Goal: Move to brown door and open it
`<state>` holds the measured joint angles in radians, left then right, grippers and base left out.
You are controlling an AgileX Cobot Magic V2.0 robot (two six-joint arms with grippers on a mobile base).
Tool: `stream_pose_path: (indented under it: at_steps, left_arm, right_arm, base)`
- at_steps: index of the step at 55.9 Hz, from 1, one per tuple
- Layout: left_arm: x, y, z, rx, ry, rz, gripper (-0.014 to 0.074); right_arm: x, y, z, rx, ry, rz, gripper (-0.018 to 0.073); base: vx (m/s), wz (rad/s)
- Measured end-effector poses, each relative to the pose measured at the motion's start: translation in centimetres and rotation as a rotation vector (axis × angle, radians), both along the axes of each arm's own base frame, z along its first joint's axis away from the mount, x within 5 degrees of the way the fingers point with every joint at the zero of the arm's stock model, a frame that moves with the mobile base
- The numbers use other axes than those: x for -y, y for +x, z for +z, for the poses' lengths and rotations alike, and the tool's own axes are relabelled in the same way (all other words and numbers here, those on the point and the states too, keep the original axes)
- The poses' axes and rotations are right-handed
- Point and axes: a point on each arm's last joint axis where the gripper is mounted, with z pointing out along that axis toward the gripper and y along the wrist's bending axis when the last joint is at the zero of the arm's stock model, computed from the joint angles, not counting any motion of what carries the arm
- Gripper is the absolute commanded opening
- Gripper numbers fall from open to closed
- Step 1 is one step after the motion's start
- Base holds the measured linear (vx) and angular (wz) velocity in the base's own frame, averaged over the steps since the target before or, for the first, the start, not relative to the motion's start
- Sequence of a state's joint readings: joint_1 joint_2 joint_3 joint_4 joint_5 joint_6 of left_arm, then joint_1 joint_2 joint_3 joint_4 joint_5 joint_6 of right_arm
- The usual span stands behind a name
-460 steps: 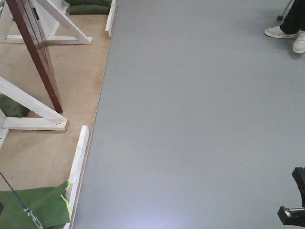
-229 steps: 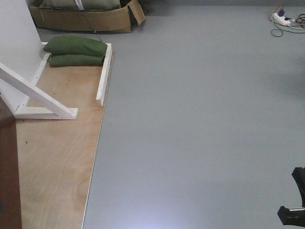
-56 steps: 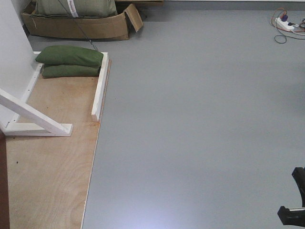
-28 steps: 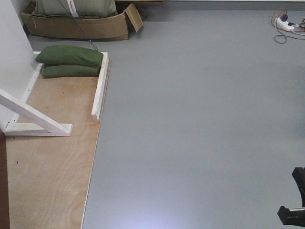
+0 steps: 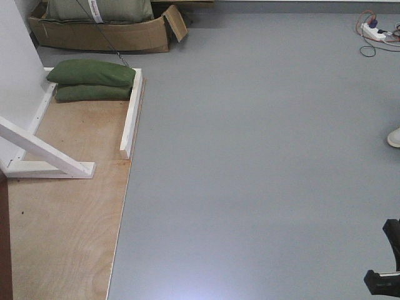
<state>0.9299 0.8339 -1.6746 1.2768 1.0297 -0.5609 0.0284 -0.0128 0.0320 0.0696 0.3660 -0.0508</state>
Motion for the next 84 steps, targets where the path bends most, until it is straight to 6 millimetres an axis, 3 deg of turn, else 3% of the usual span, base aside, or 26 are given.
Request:
stream_pose_path:
  at_steps: [14, 31, 63, 76, 84]
  left_arm:
    - [-2.9, 1.4, 0.5, 0.060, -0.125, 0.093, -0.0006]
    - [-5.9, 3.1, -0.1, -0.009, -0.202, 0.236, -0.0006]
    - [-5.8, 2.9, 0.1, -0.022, -0.187, 0.258, -0.0006]
    - [-6.2, 3.9, 1.2, -0.097, -0.084, 0.152, -0.0006]
    - [-7.0, 5.9, 1.3, -0.056, -0.047, -0.118, -0.0006]
  right_arm:
    - [0.0, 0.0, 0.0, 0.000, 0.000, 0.000, 0.0000]
    - [0.0, 0.0, 0.0, 0.000, 0.000, 0.000, 0.0000]
    - [0.0, 0.0, 0.0, 0.000, 0.000, 0.000, 0.0000]
    - [0.0, 0.0, 0.0, 0.000, 0.000, 0.000, 0.0000]
    - [0.0, 0.0, 0.0, 0.000, 0.000, 0.000, 0.0000]
  base:
    - [0.00, 0.00]
    - [0.00, 0.00]
    - [0.00, 0.00]
    - [0.00, 0.00]
    - [0.00, 0.00]
